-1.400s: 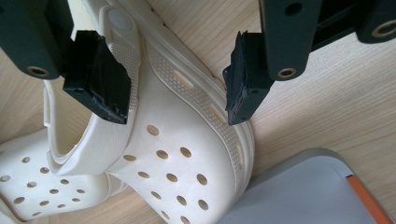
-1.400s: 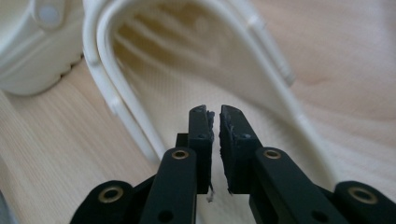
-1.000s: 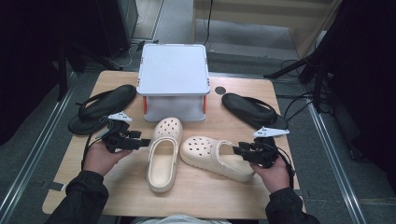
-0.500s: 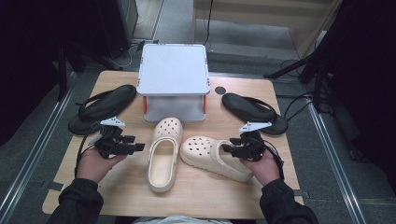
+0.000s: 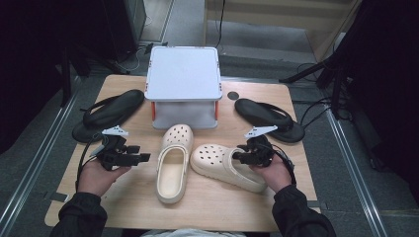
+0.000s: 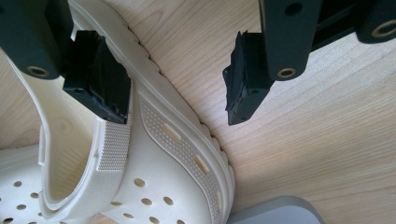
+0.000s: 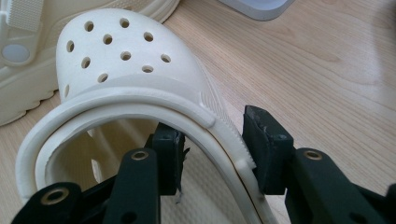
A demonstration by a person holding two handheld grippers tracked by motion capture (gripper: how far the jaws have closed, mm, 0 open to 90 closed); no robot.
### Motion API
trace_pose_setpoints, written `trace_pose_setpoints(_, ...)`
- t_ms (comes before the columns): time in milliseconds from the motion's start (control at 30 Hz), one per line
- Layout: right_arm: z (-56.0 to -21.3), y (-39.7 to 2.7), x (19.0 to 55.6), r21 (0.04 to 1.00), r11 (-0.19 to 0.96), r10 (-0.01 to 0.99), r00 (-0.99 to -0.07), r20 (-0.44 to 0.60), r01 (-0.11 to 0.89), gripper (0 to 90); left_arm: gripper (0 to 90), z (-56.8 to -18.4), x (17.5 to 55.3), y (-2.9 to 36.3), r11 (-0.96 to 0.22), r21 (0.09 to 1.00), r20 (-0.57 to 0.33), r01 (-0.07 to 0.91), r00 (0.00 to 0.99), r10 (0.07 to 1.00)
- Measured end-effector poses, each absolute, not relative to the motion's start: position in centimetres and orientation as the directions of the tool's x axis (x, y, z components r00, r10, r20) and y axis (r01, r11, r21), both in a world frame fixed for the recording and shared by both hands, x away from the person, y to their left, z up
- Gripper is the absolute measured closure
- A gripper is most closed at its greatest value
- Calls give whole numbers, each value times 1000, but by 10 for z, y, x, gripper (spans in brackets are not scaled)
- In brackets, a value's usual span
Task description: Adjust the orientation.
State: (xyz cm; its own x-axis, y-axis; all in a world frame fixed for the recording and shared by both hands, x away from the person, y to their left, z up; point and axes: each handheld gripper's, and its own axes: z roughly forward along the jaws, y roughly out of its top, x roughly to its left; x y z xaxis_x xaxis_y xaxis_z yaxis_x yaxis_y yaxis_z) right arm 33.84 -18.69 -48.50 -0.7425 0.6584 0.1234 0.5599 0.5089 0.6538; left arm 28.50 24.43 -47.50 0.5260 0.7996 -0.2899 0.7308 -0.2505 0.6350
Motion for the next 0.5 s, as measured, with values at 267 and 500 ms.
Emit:
trace_pose_setpoints(267,-484,-189,338,649,510,658,-742,129,565,646,408,-475,285,244,-243,639,-293,730,524,800)
trace_pose_setpoints(500,-480,-193,337,649,490,679,-722,134,581,712,507,-471,283,245,-236,653,-305,720,534,788)
